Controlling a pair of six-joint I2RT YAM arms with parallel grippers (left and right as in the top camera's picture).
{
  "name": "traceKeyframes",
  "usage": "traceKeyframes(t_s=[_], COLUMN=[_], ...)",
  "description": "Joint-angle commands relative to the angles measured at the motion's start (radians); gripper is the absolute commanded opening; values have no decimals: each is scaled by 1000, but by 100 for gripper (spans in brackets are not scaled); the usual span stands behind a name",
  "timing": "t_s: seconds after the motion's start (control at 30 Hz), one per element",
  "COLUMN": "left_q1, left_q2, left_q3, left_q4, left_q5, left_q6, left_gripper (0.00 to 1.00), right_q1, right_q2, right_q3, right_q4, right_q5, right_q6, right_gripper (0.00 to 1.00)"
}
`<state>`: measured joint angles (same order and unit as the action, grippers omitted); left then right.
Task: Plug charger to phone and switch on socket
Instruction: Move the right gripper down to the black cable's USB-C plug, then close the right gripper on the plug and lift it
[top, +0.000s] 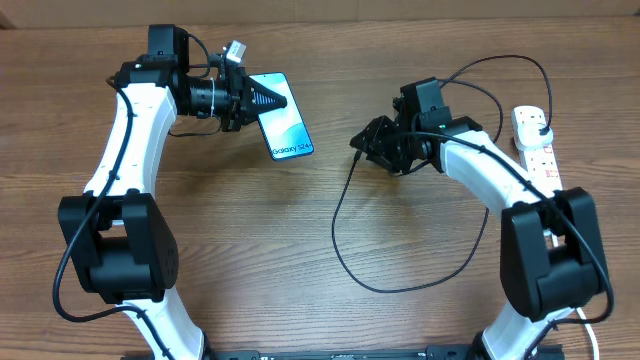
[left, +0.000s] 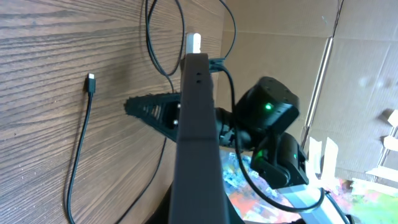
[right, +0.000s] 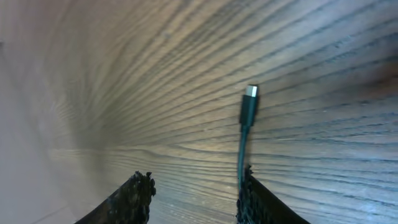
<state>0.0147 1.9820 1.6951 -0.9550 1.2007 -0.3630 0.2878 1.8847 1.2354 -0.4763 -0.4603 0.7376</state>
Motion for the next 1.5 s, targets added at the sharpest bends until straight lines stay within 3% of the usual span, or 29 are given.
traceKeyframes(t_s=[0.0, 0.13, 0.47, 1.1, 1.47], left_q1=[-4, -4, -4, -4, -4], left_q2=[-6, -6, -6, -6, -6], left_q3=[8, 8, 8, 8, 8], left_q4=[-2, -2, -10, -14, -18], left_q5=[46, 46, 49, 49, 49], left_q6=[0, -4, -5, -4, -4], left_gripper=[4, 4, 4, 4, 4], right_q1=[3, 19, 54, 54, 54], right_q2=[32, 69, 127, 211, 211], right_q3=[26, 26, 26, 26, 26], right_q4=[-1, 2, 65, 79, 82], right_q5=[3, 31, 71, 93, 93], right_q6=[-6, -6, -5, 20, 14], right_gripper=[47, 46, 30, 27, 4])
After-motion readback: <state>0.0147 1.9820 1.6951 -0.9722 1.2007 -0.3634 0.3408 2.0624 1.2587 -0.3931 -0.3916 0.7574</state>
